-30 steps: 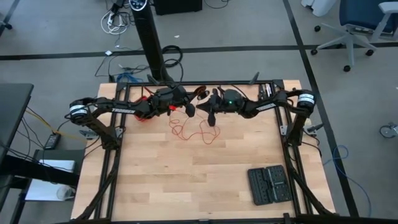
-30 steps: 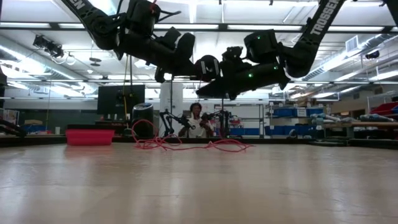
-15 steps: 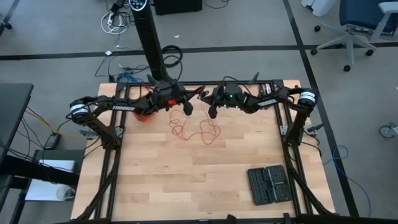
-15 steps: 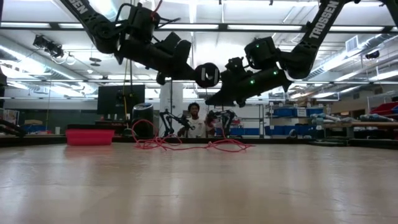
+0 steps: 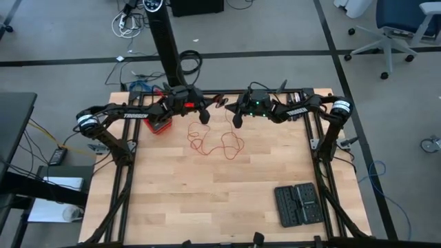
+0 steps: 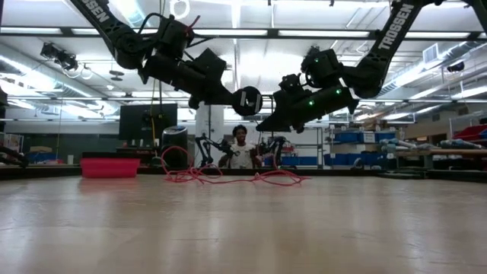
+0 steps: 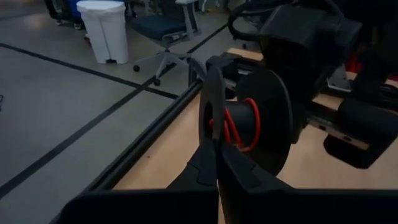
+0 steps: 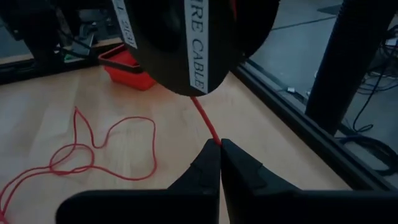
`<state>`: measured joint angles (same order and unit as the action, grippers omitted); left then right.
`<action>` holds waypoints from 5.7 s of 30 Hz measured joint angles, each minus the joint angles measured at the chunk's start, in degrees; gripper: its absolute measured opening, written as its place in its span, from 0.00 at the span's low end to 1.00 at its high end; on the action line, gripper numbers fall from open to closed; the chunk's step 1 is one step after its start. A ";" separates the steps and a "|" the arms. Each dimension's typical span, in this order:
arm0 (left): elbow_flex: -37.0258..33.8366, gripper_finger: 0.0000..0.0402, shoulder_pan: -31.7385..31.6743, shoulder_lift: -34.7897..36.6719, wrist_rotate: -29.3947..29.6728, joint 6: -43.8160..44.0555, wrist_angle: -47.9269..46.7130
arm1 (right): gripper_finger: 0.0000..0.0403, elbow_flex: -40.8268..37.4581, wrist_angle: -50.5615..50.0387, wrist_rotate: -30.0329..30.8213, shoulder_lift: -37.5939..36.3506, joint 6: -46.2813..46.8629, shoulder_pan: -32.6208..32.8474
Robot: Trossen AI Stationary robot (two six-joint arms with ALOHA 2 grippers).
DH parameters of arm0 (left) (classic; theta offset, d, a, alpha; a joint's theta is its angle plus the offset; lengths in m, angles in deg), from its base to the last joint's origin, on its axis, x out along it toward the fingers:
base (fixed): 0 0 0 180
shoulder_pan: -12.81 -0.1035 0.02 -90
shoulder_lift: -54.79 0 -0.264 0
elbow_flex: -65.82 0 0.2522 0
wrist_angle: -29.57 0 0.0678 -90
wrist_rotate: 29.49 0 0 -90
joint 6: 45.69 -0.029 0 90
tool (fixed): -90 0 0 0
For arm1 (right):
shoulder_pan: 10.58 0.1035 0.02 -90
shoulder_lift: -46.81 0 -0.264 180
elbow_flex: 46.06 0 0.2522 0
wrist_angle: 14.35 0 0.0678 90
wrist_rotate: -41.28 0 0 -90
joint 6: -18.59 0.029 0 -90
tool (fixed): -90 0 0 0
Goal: Coil cords
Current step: Coil the wire to the spool
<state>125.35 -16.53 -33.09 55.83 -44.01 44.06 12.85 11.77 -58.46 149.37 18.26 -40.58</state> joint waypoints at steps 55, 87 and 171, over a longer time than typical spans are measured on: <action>2.44 0.00 -1.33 0.14 -17.95 -8.89 -1.75 | 0.30 0.09 5.62 -18.34 6.10 1.56 -2.99; 2.43 0.00 -1.40 0.12 -15.37 -9.04 -4.90 | 0.08 0.11 3.27 -22.93 4.31 0.03 -4.31; -10.19 0.00 10.97 0.13 19.72 -7.81 40.47 | 0.08 6.88 -23.21 17.71 -5.24 -5.79 20.46</action>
<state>115.16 -5.56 -32.97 75.55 -51.82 84.53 19.73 -11.45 -40.75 144.13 12.47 -20.11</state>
